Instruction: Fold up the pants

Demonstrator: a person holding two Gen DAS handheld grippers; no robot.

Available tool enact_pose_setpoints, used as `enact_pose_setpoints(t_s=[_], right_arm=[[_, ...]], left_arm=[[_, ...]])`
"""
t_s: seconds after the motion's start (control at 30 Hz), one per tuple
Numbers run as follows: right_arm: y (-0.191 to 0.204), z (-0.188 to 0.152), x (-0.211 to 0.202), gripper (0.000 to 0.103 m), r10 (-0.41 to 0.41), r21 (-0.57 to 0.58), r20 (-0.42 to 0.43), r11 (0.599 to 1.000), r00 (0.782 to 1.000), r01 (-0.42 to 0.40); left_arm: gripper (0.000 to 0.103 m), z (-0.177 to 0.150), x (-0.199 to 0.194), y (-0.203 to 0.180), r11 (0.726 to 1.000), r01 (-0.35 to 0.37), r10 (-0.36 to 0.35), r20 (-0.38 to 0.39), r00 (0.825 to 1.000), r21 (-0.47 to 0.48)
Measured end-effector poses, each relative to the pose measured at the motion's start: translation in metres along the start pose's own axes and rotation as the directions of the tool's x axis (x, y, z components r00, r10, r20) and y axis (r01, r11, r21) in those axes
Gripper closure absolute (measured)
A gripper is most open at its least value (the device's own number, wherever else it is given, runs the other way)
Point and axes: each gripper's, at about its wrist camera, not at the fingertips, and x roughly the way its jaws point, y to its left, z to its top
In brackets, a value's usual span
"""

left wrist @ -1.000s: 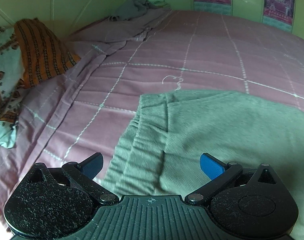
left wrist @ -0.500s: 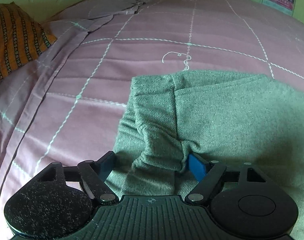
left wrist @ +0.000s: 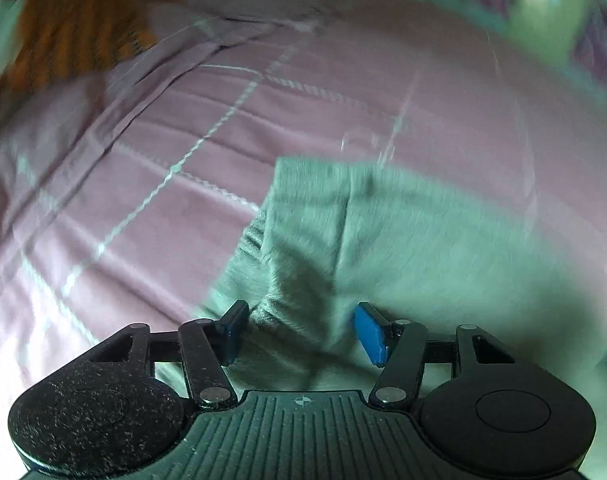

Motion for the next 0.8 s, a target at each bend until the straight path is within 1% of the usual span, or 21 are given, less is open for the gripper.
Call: enact_pose_setpoints(t_s=[0.03, 0.07, 0.1, 0.17, 0.23, 0.3, 0.33, 0.4, 0.43, 0.5, 0.53, 0.6, 0.63, 0.67, 0.7, 0.73, 0.77, 0.8], right_arm=[[0.007, -0.005, -0.01, 0.098, 0.003, -0.021, 0.004, 1.0, 1.0, -0.003], [0.014, -0.011, -0.019, 0.098, 0.007, -0.038, 0.006, 0.999, 1.0, -0.006], [0.02, -0.016, -0.024, 0.098, 0.014, -0.046, 0.006, 0.999, 1.0, -0.014], [0.036, -0.026, -0.033, 0.098, 0.014, -0.077, 0.007, 0.997, 1.0, -0.014], [0.05, -0.034, -0.04, 0.098, 0.023, -0.087, 0.01, 0.996, 1.0, -0.022], [0.058, -0.041, -0.046, 0.098, 0.025, -0.092, 0.018, 0.995, 1.0, -0.024], [0.062, -0.045, -0.049, 0.098, 0.025, -0.091, 0.024, 0.996, 0.999, -0.023], [0.07, -0.049, -0.055, 0.098, 0.026, -0.089, 0.033, 0.996, 0.999, -0.023], [0.074, -0.05, -0.055, 0.098, 0.025, -0.091, 0.038, 0.996, 0.999, -0.021], [0.085, -0.056, -0.064, 0.098, 0.014, -0.121, 0.055, 0.993, 0.998, -0.007], [0.095, -0.062, -0.069, 0.098, 0.005, -0.158, 0.061, 0.987, 0.998, 0.005], [0.11, -0.071, -0.076, 0.099, -0.005, -0.205, 0.065, 0.979, 0.998, 0.019], [0.116, -0.075, -0.079, 0.103, -0.001, -0.224, 0.065, 0.974, 0.998, 0.016], [0.124, -0.079, -0.082, 0.103, 0.017, -0.248, 0.063, 0.969, 0.998, -0.001], [0.134, -0.084, -0.086, 0.103, 0.022, -0.282, 0.067, 0.959, 0.997, -0.002], [0.142, -0.088, -0.088, 0.103, 0.016, -0.303, 0.074, 0.953, 0.997, 0.007], [0.147, -0.09, -0.088, 0.103, 0.023, -0.302, 0.066, 0.953, 0.998, -0.002], [0.149, -0.092, -0.088, 0.103, 0.038, -0.28, 0.059, 0.96, 0.998, -0.02]], left_arm=[[0.042, 0.001, -0.01, 0.004, 0.998, 0.04, -0.04, 0.001, 0.999, -0.044], [0.03, 0.001, -0.02, 0.007, 0.995, 0.072, -0.073, 0.0, 0.997, -0.067], [0.015, 0.0, -0.03, 0.007, 0.993, 0.096, -0.096, 0.01, 0.995, -0.072], [0.007, -0.002, -0.047, 0.006, 0.99, 0.123, -0.121, 0.044, 0.992, -0.066], [0.005, -0.002, -0.054, 0.003, 0.985, 0.157, -0.155, 0.038, 0.987, -0.072], [0.005, 0.0, -0.048, -0.002, 0.982, 0.168, -0.169, -0.009, 0.985, -0.091], [0.005, 0.0, -0.043, -0.005, 0.981, 0.167, -0.171, -0.037, 0.985, -0.097], [0.005, -0.002, -0.032, -0.01, 0.984, 0.137, -0.147, -0.08, 0.986, -0.113], [0.005, -0.004, -0.031, -0.011, 0.983, 0.134, -0.145, -0.085, 0.986, -0.128], [0.005, -0.006, -0.037, -0.011, 0.973, 0.155, -0.171, -0.082, 0.982, -0.169], [0.005, -0.007, -0.044, -0.013, 0.971, 0.177, -0.19, -0.072, 0.979, -0.161], [0.005, -0.008, -0.054, -0.017, 0.975, 0.177, -0.187, -0.063, 0.98, -0.132], [0.005, -0.009, -0.059, -0.017, 0.972, 0.193, -0.203, -0.062, 0.977, -0.133], [0.004, -0.01, -0.062, -0.018, 0.97, 0.209, -0.218, -0.061, 0.974, -0.126], [0.003, -0.014, -0.061, -0.02, 0.977, 0.185, -0.194, -0.081, 0.978, -0.102], [0.003, -0.017, -0.056, -0.023, 0.986, 0.141, -0.15, -0.114, 0.982, -0.088], [0.004, -0.02, -0.048, -0.021, 0.99, 0.109, -0.122, -0.15, 0.981, -0.093], [0.004, -0.021, -0.039, -0.016, 0.986, 0.103, -0.125, -0.176, 0.976, -0.13]])
